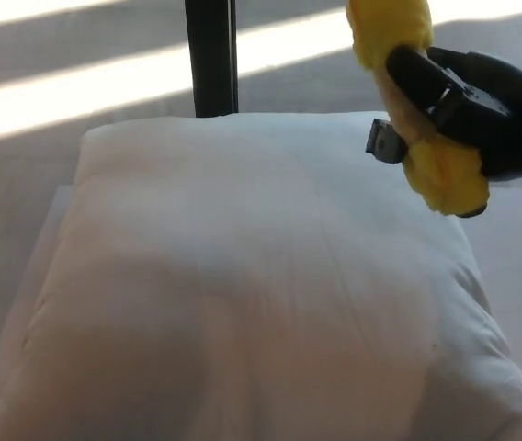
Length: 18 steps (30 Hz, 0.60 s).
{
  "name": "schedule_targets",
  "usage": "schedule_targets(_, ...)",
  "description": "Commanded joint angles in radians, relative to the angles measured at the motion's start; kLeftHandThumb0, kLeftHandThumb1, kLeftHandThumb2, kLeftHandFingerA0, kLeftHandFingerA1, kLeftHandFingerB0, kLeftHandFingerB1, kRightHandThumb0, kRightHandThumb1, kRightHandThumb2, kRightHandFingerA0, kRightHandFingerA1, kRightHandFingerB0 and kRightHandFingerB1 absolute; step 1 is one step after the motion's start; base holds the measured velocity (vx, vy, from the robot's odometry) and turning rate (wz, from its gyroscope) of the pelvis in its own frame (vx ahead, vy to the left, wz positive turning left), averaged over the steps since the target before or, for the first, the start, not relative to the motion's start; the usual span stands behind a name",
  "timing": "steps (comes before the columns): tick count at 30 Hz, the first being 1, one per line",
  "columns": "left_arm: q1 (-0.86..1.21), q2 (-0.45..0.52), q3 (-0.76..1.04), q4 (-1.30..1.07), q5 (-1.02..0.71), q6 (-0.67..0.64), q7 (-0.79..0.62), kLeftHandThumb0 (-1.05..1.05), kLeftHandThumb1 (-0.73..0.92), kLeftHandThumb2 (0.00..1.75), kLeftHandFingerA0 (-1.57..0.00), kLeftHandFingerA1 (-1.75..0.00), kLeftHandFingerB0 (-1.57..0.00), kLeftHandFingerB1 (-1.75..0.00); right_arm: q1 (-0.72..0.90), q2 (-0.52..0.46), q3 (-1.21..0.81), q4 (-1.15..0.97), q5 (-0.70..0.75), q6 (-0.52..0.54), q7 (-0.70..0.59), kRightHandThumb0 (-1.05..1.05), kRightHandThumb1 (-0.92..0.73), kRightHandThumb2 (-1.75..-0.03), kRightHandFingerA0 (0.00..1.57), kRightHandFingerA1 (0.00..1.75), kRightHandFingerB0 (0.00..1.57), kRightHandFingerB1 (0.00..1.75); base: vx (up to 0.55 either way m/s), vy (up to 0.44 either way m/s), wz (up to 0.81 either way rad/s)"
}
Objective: A hammer is kept on the right hand side and a pillow is kept on the left hand side on the desk infront of the robot and the robot uses its right hand to pick up the hammer and makes a downward swinging motion to hit the pillow
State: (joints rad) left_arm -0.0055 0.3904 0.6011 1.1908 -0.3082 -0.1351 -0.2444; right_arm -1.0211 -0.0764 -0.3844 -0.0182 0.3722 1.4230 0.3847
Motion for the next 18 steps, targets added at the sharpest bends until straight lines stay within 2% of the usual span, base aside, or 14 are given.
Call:
schedule_targets(1, 0.014, 0.026, -0.002, -0.014, -0.011, -0.035, -0.011, -0.53, 0.64, 0.60, -0.66, -0.47, -0.59, -0.44, 0.132, 0.007, 0.084, -0.138, 0.159, 0.191, 0.090, -0.33, -0.69, -1.07, 1.05, 1.75, 0.79, 1.62, 0.00, 0.000, 0.00)
schedule_targets(2, 0.014, 0.026, -0.002, -0.015, -0.011, -0.035, -0.011, -0.53, 0.64, 0.60, -0.66, -0.47, -0.59, -0.44, 0.135, 0.005, 0.083, -0.142, 0.162, 0.191, 0.090, -0.33, -0.69, -1.07, 1.05, 1.75, 0.79, 1.62, 0.00, 0.000, 0.00)
schedule_targets(3, 0.010, 0.028, -0.001, -0.012, -0.013, -0.033, -0.013, -0.52, 0.65, 0.60, -0.64, -0.46, -0.57, -0.43, 0.197, -0.007, 0.123, -0.090, 0.139, 0.191, 0.075, -0.35, -0.60, -1.15, 1.06, 1.75, 0.76, 1.67, 0.00, 0.000, 0.00)
schedule_targets(5, 0.009, 0.029, 0.000, -0.011, -0.013, -0.032, -0.015, -0.52, 0.65, 0.60, -0.64, -0.46, -0.57, -0.43, 0.227, -0.015, 0.143, -0.070, 0.134, 0.191, 0.067, -0.35, -0.60, -1.15, 1.06, 1.75, 0.76, 1.67, 0.00, 0.000, 0.00)
schedule_targets(6, 0.011, 0.029, -0.005, -0.010, -0.007, -0.043, -0.010, -0.54, 0.63, 0.60, -0.68, -0.47, -0.59, -0.44, 0.282, -0.016, 0.160, -0.027, 0.107, 0.191, 0.059, -0.29, -0.51, -1.31, 1.08, 1.75, 0.78, 1.65, 0.00, 0.000, 0.00)
schedule_targets(7, 0.007, 0.030, -0.009, -0.010, -0.001, -0.043, 0.001, -0.54, 0.64, 0.60, -0.69, -0.46, -0.60, -0.44, 0.323, -0.020, 0.192, -0.033, 0.077, 0.178, 0.027, -0.29, -0.55, -1.22, 1.12, 1.75, 0.87, 1.37, 0.00, 0.000, 0.00)
schedule_targets(8, 0.007, 0.031, -0.010, -0.010, -0.001, -0.043, 0.002, -0.54, 0.64, 0.60, -0.69, -0.46, -0.60, -0.44, 0.327, -0.021, 0.197, -0.034, 0.075, 0.175, 0.024, -0.29, -0.55, -1.22, 1.12, 1.75, 0.87, 1.37, 0.00, 0.000, 0.00)
schedule_targets(9, 0.001, 0.033, -0.009, -0.006, -0.006, -0.037, -0.007, -0.53, 0.64, 0.60, -0.65, -0.46, -0.59, -0.44, 0.401, -0.055, 0.269, -0.017, 0.062, 0.097, 0.040, -0.34, -0.53, -1.20, 1.07, 1.75, 0.75, 1.60, 0.00, 0.000, 0.00)
schedule_targets(10, 0.003, 0.033, -0.011, -0.008, -0.005, -0.040, -0.009, -0.54, 0.64, 0.60, -0.65, -0.46, -0.59, -0.43, 0.418, -0.054, 0.277, 0.004, 0.051, 0.087, 0.029, -0.33, -0.54, -1.25, 1.09, 1.75, 0.74, 1.63, 0.00, 0.000, 0.00)
schedule_targets(12, -0.003, 0.034, -0.012, -0.008, -0.006, -0.040, -0.008, -0.54, 0.64, 0.60, -0.65, -0.46, -0.59, -0.43, 0.416, -0.060, 0.284, 0.011, 0.055, 0.077, 0.028, -0.33, -0.54, -1.25, 1.09, 1.75, 0.74, 1.63, 0.00, 0.000, 0.00)
schedule_targets(13, -0.004, 0.035, -0.013, -0.001, -0.004, -0.049, -0.007, -0.57, 0.61, 0.59, -0.67, -0.45, -0.62, -0.44, 0.451, -0.066, 0.301, 0.037, 0.012, 0.026, -0.010, -0.32, -0.60, -1.27, 1.09, 1.75, 0.73, 1.70, 0.00, 0.000, 0.00)
schedule_targets(14, -0.011, 0.037, -0.009, 0.008, -0.008, -0.038, 0.000, -0.56, 0.61, 0.59, -0.66, -0.45, -0.64, -0.44, 0.462, -0.078, 0.311, 0.067, 0.000, -0.010, -0.014, -0.33, -0.65, -1.22, 1.09, 1.75, 0.68, 1.73, 0.00, 0.000, 0.00)
schedule_targets(18, -0.009, 0.034, -0.014, -0.004, -0.005, -0.046, 0.004, -0.57, 0.60, 0.59, -0.68, -0.47, -0.64, -0.45, 0.467, -0.112, 0.324, 0.198, -0.020, -0.094, -0.014, -0.35, -0.66, -1.18, 1.08, 1.75, 0.72, 1.75, 0.00, 0.000, 0.00)
